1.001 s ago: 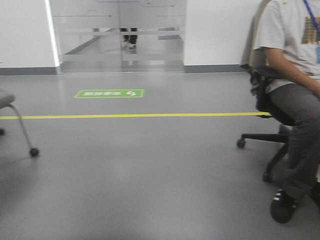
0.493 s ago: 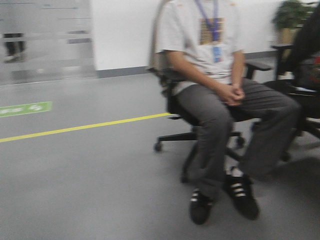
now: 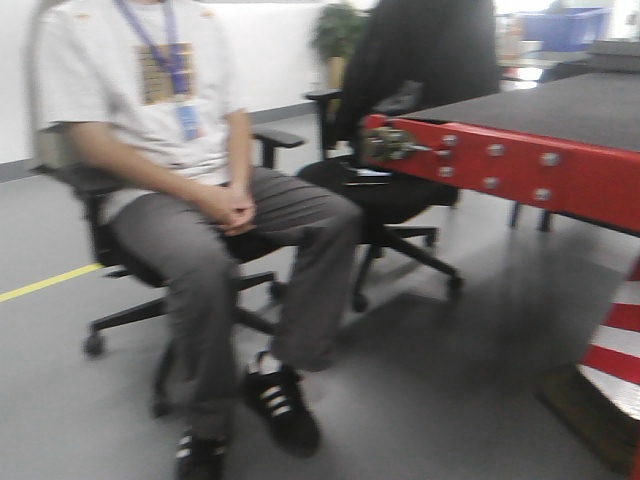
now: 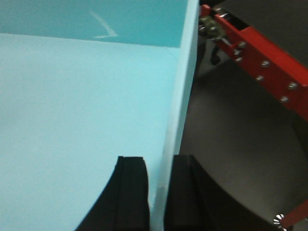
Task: Fetch blue bin and place on conveyor start
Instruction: 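Hold the teal bin with both grippers while driving to the conveyor, then carry the teal bin over the grey conveyor belt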
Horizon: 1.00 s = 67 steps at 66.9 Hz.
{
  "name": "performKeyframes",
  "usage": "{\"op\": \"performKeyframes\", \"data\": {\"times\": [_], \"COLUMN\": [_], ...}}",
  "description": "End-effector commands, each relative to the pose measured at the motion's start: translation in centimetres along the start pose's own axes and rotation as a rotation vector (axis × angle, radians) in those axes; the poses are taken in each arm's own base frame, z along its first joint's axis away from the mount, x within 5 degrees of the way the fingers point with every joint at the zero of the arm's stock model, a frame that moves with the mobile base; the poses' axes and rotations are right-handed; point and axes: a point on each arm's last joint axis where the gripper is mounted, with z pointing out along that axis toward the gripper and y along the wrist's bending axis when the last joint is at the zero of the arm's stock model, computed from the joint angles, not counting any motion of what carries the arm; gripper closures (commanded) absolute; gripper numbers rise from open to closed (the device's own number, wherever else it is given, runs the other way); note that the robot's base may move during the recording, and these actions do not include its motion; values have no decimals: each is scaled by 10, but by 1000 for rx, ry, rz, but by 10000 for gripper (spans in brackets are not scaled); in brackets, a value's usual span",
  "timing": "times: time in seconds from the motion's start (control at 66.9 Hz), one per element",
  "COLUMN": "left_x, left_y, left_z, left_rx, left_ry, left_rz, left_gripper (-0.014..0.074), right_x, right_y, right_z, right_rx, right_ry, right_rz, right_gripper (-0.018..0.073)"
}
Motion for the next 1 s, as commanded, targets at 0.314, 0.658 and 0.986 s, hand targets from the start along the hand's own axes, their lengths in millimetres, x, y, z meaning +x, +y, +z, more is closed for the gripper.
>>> {"op": "performKeyframes", "data": {"times": [0.314, 0.658, 0.986], "left_x": [-6, -6, -6], "left_y": [5, 5, 5], "left_z": [-7, -7, -7], "left_rx": [-38, -38, -38], "left_ry": [-58, -58, -58], "left_rz": [38, 38, 38], "left_gripper": [707, 707, 707], "right_x": [-6, -6, -6], "right_y": [-5, -5, -5], "right_z": [-12, -12, -12], "right_rx": [39, 39, 39], "right_ry": [-65, -65, -65], "right_rz": [-49, -49, -49], "right_gripper": [712, 712, 712]}}
